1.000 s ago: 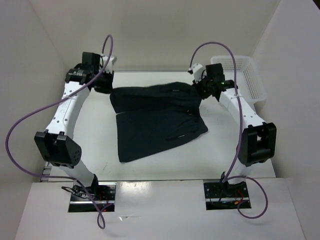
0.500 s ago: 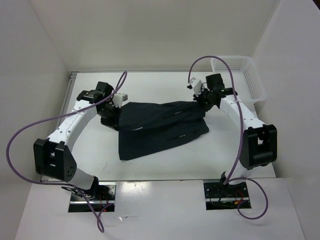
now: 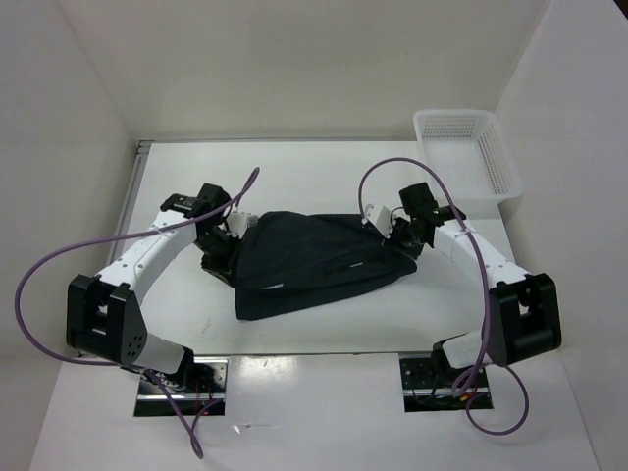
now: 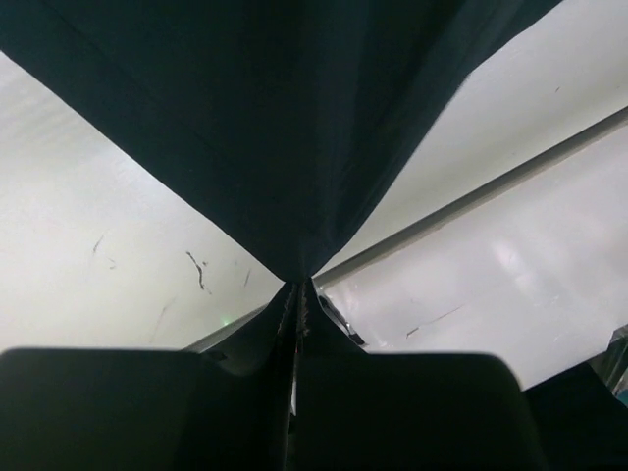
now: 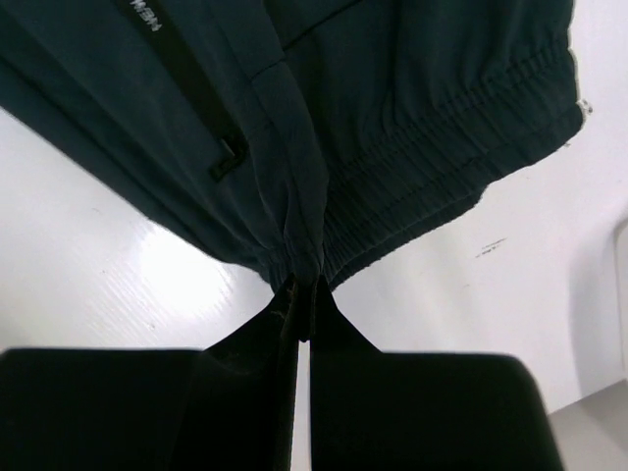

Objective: Fold and stack the shorts
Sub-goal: Fold the shorts

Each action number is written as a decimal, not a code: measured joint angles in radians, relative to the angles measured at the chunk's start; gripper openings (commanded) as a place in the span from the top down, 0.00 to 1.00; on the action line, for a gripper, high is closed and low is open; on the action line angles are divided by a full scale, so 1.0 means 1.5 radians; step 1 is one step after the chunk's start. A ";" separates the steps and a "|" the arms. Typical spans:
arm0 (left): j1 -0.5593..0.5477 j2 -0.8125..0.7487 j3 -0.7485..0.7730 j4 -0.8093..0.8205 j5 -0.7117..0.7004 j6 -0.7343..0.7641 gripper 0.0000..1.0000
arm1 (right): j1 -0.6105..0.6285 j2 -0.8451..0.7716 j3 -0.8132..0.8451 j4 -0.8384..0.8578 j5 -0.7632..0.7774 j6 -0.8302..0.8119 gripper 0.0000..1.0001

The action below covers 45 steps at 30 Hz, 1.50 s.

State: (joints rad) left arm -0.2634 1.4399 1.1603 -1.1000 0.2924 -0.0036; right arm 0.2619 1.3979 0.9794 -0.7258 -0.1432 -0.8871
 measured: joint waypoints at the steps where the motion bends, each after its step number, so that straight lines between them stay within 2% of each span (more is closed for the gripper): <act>1: 0.000 0.001 -0.007 0.000 -0.001 0.000 1.00 | 0.000 -0.001 -0.002 0.000 0.004 -0.005 1.00; 8: -0.031 0.003 -0.043 0.002 -0.035 0.000 1.00 | 0.000 -0.010 -0.003 0.000 0.014 -0.040 1.00; 10: -0.039 0.003 -0.048 0.001 -0.040 0.000 0.96 | 0.000 -0.013 -0.004 0.000 0.017 -0.053 0.98; 13: -0.047 0.004 -0.050 0.002 -0.048 -0.001 0.84 | 0.000 -0.018 -0.015 0.002 0.022 -0.069 0.86; 14: -0.052 0.005 -0.051 0.001 -0.051 -0.001 0.80 | 0.002 -0.021 -0.022 0.001 0.025 -0.074 0.70; 15: -0.058 0.007 -0.055 0.001 -0.053 0.001 0.77 | 0.003 -0.023 -0.031 -0.001 0.031 -0.079 0.65; 19: -0.075 0.021 -0.072 -0.013 -0.054 0.001 0.67 | 0.006 -0.030 -0.049 -0.022 0.056 -0.100 0.52; 22: -0.075 0.022 -0.079 -0.030 -0.054 0.000 0.66 | 0.006 -0.054 -0.041 -0.043 0.056 -0.099 0.41; 27: -0.075 0.022 -0.078 -0.046 -0.057 0.000 0.66 | 0.007 -0.085 0.091 -0.084 -0.015 -0.055 0.41; 28: -0.075 0.022 -0.075 -0.051 -0.057 0.000 0.66 | 0.009 -0.086 0.127 -0.077 -0.038 -0.038 0.43; 30: -0.075 0.022 -0.058 -0.055 -0.057 0.000 0.66 | 0.018 -0.086 0.166 -0.041 -0.072 0.006 0.56; 31: -0.075 0.023 -0.046 -0.051 -0.057 0.000 0.66 | 0.028 -0.086 0.169 -0.011 -0.084 0.030 0.70; 35: -0.073 0.037 -0.002 -0.012 -0.065 0.000 0.67 | 0.087 -0.047 0.137 0.099 -0.081 0.107 0.86; 40: -0.040 0.066 0.023 0.051 -0.076 0.000 0.67 | 0.178 0.058 0.081 0.178 -0.054 0.129 0.90; 45: -0.012 0.084 0.024 0.095 -0.082 0.000 0.67 | 0.210 0.116 0.071 0.212 -0.046 0.154 0.91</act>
State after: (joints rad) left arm -0.2817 1.5654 1.1965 -0.9581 0.1696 -0.0036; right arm 0.5766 1.5726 1.0855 -0.4084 -0.2127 -0.6567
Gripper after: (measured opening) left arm 0.327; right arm 0.094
